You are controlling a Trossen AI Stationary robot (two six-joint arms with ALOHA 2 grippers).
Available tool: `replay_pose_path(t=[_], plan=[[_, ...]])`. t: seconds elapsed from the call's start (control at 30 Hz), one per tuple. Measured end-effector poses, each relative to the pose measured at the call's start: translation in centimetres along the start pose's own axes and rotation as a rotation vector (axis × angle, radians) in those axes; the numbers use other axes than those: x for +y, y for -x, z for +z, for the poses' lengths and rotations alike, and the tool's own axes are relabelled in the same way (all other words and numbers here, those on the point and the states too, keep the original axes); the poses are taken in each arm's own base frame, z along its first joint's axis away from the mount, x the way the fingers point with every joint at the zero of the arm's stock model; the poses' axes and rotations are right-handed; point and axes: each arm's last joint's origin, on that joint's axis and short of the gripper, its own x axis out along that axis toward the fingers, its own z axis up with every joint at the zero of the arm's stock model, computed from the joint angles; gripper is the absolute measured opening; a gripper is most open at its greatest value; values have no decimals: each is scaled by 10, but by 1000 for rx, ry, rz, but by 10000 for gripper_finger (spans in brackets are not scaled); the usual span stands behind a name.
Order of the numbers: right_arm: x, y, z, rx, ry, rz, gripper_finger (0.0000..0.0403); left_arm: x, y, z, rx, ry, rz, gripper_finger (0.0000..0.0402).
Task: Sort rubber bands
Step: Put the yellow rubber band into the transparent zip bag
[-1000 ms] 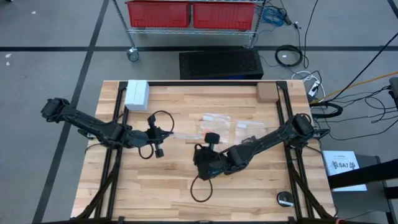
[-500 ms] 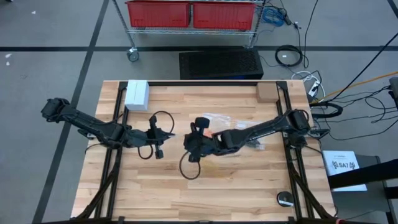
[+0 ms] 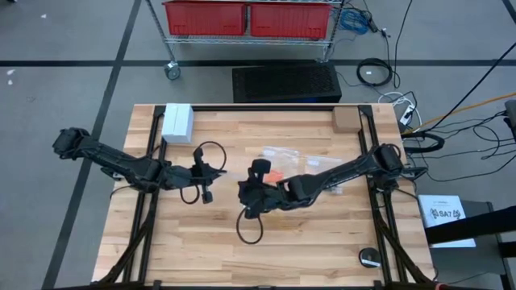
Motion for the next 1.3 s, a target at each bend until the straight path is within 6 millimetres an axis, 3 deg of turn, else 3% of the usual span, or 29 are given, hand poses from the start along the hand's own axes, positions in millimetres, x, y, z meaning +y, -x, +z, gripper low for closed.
replay_pose_path(t=[0.2,0.53,0.9,1.03,1.3], plan=[[2,-3,-2,7,7,7,0,3,-1,0,7,22,-5,0],[-22,-25,-5,34,-51,30,0,2,-1,0,8,23,-10,0],[-20,-40,-13,60,-54,30,0,1,-1,0,8,25,-38,0],[-22,-41,-13,62,-48,-45,0,1,-1,0,9,25,-40,0],[-9,-38,-12,39,6,9,0,0,-1,0,7,27,-71,0]])
